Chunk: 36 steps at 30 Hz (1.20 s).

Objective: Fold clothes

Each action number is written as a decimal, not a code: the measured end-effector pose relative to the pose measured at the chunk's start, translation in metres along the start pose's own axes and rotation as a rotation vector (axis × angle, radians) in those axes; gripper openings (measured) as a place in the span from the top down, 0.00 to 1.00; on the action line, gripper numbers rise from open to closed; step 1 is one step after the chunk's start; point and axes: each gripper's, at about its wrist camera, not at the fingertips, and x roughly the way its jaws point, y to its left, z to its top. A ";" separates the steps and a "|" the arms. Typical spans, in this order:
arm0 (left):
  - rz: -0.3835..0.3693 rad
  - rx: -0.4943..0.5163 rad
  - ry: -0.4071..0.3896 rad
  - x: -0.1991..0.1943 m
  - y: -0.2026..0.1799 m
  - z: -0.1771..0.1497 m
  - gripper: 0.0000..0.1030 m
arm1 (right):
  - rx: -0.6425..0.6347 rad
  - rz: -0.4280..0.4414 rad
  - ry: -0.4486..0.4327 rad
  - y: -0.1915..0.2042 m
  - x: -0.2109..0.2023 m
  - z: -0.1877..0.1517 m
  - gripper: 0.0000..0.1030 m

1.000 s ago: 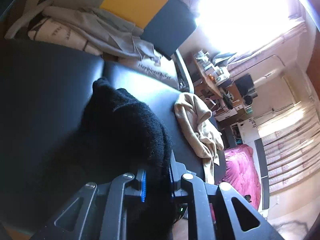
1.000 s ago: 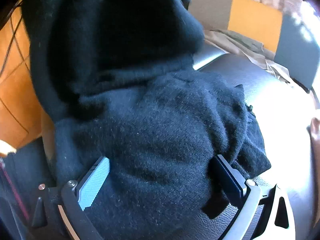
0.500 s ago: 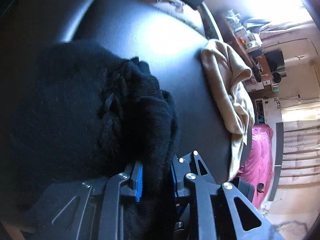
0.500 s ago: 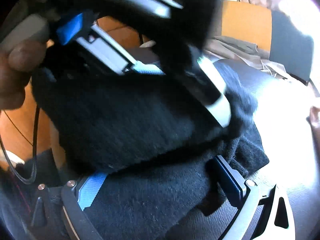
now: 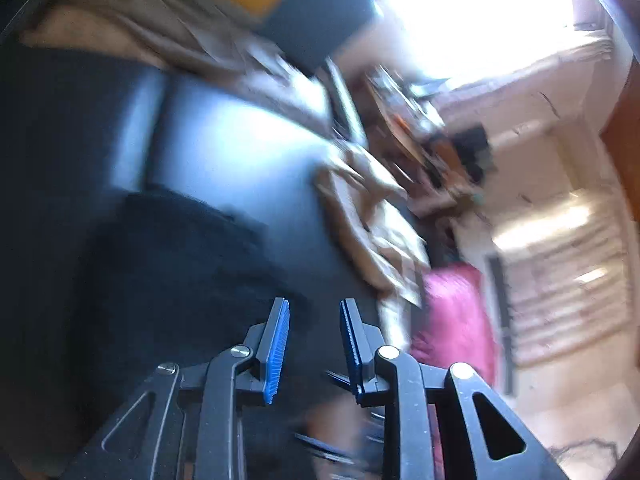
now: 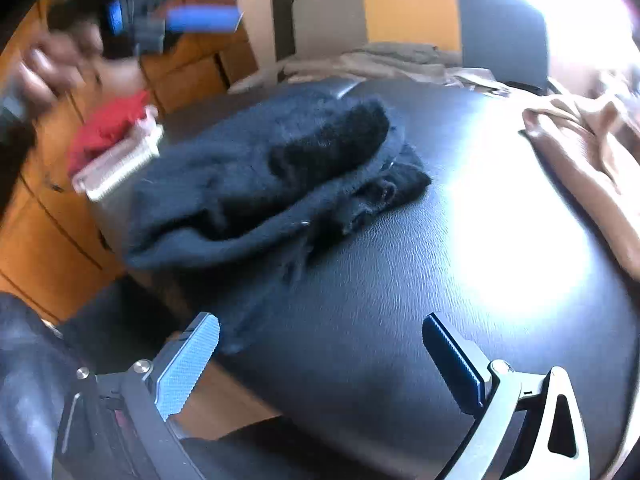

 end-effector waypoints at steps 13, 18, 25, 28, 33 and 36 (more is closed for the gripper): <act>0.157 0.004 -0.158 0.002 0.107 -0.067 0.76 | 0.186 0.225 0.092 0.067 0.057 0.035 0.50; 0.181 0.258 -0.126 0.028 0.072 -0.093 0.75 | 0.250 0.156 0.177 0.059 0.067 0.018 0.95; 0.177 0.366 -0.076 0.050 0.062 -0.108 0.71 | 0.270 0.095 0.210 0.045 0.052 -0.001 0.89; 0.156 0.331 -0.079 0.049 0.066 -0.106 0.70 | 0.292 0.096 0.105 0.038 0.029 0.017 0.34; 0.168 0.351 -0.107 0.046 0.063 -0.112 0.70 | 0.365 0.056 -0.054 0.017 0.010 0.042 0.21; 0.175 0.359 -0.117 0.044 0.062 -0.116 0.70 | 0.438 0.004 -0.122 -0.003 0.023 0.051 0.21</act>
